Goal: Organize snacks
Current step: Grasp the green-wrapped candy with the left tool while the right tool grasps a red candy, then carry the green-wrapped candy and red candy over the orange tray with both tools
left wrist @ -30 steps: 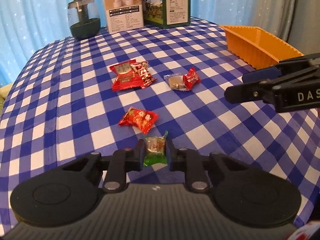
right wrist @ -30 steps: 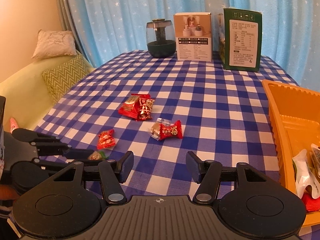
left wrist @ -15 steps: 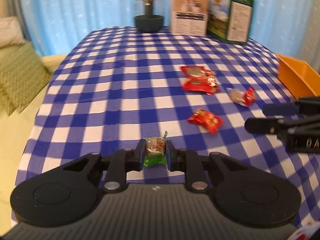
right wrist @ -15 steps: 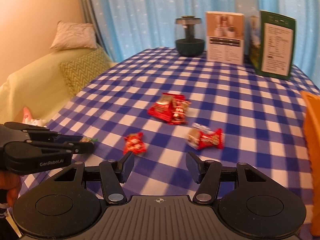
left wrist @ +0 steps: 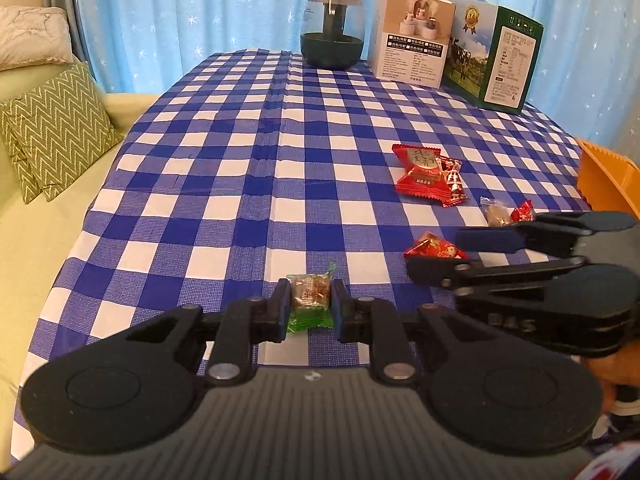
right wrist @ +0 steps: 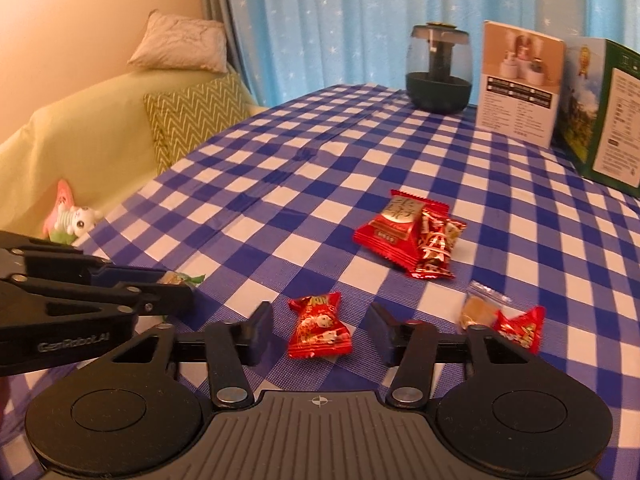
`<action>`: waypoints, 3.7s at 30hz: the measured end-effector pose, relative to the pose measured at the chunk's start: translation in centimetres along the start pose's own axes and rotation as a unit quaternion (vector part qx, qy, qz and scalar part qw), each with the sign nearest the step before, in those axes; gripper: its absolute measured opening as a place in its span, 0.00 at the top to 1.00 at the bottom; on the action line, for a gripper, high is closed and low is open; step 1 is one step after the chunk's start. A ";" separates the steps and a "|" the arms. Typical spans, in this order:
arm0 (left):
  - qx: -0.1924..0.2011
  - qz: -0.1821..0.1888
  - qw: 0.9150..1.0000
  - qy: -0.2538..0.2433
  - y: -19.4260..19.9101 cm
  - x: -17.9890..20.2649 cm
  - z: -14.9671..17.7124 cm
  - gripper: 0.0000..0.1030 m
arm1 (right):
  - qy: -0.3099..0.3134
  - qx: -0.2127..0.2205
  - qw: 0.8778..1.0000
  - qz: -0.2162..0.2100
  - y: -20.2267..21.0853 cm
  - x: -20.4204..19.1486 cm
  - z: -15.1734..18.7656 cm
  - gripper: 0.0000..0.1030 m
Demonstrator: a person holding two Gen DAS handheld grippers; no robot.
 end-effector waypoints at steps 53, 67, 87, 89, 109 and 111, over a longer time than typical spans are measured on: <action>0.008 0.039 0.999 -0.006 0.6 3.9 0.9 0.82 | -0.041 0.006 0.998 0.043 3.7 3.0 2.4 0.66; 0.008 0.041 0.999 -0.008 0.8 4.4 1.1 0.82 | 0.009 -0.001 0.997 0.075 4.7 2.1 3.4 0.76; 0.029 0.079 0.996 -0.022 3.4 9.1 0.4 0.82 | -0.063 0.036 0.990 0.120 12.0 5.6 3.0 0.76; 0.031 0.085 0.996 -0.023 3.9 10.3 0.3 0.82 | -0.071 0.043 0.988 0.127 13.1 6.2 2.9 0.76; 0.060 0.167 0.981 -0.078 8.1 25.1 -2.3 0.82 | -0.145 0.122 0.954 0.232 27.2 14.1 4.9 0.76; 0.064 0.177 0.979 -0.082 8.3 26.6 -2.7 0.82 | -0.149 0.126 0.950 0.245 28.4 15.1 5.2 0.76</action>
Point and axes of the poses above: each gripper's, at about its wrist camera, not at the fingertips, and y roughly against the way its jaws point, x to its right, z to its underside, the point moved 4 cm from there along -y, roughly the way its jaws point, and after that the axes turned 4 degrees about x, right-handed, at the moved point
